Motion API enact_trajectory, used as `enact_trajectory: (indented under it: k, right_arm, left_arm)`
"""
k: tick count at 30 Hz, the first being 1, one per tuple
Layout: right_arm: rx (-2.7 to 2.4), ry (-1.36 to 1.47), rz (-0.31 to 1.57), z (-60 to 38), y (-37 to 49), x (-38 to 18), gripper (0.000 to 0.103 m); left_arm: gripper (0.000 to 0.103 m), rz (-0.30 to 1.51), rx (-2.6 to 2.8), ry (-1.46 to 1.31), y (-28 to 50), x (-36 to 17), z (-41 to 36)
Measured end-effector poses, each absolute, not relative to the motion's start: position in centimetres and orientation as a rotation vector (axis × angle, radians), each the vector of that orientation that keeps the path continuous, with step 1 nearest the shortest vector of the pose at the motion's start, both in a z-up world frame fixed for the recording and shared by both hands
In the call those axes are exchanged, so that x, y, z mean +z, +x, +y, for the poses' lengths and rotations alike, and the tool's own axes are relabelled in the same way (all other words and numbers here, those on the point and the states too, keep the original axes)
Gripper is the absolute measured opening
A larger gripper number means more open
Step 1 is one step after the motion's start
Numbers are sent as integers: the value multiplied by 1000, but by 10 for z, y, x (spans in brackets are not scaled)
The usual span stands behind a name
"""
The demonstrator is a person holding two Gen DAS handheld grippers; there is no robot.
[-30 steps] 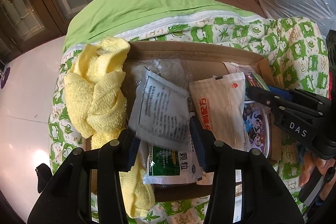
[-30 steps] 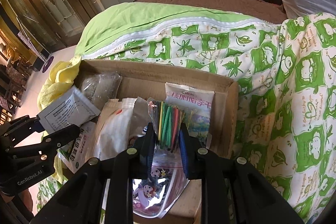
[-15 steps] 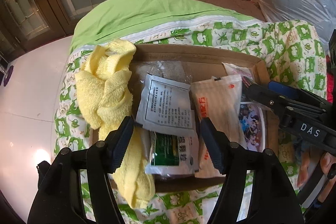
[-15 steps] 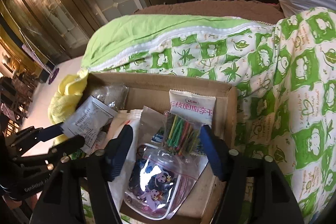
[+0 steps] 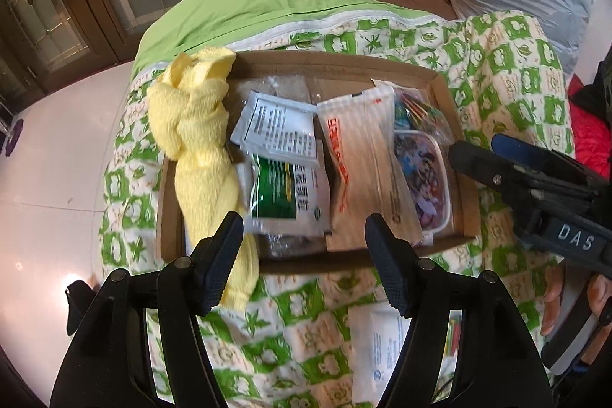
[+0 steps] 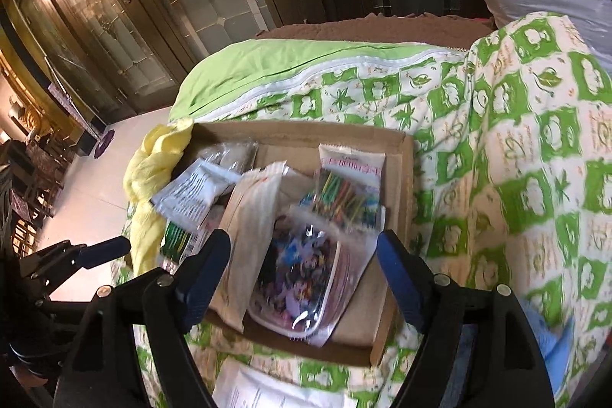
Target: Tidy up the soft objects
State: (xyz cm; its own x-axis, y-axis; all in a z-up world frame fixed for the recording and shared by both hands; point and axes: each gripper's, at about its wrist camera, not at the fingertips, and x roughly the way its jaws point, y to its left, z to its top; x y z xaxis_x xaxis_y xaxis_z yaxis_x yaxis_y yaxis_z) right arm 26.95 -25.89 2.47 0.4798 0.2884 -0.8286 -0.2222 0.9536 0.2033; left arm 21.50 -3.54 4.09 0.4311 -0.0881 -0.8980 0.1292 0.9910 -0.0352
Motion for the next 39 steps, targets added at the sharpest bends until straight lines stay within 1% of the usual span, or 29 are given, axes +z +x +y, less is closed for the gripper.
enact_trajectory:
  k: [5,6,8,12,14,16,17,18,19,20,28,39]
  right_arm:
    - [304,65,1030,-261,248,22,80]
    - [301,66,1034,-262,243,20,81]
    - [298,66,1040,-264,234,17,81]
    - [293,65,1054,-265,215,11,82]
    - [291,71,1061,-266,205,8,84]
    - [290,73,1062,-266,195,7,90]
    - [291,74,1062,-266,190,7,91]
    - [293,76,1060,-266,185,7,94]
    - [294,76,1058,-265,181,8,101]
    - [295,74,1053,-265,176,8,103]
    - [287,41,1010,-259,145,14,103]
    - [262,16,1012,-263,123,14,103]
  left_arm:
    - [68,1109,-131,42,195,44,-38]
    - [74,1108,-130,43,192,44,-38]
    - [80,1107,-130,44,186,44,-39]
    - [80,1084,-117,49,172,47,-40]
    - [80,1074,-114,43,164,49,-40]
    - [80,1068,-120,32,155,51,-40]
    - [80,1065,-123,32,152,51,-41]
    - [80,1062,-124,35,148,52,-41]
    - [80,1054,-123,44,142,54,-43]
    - [80,1045,-121,52,137,56,-45]
    - [80,912,-76,144,88,82,-59]
    - [80,980,-77,13,66,74,-50]
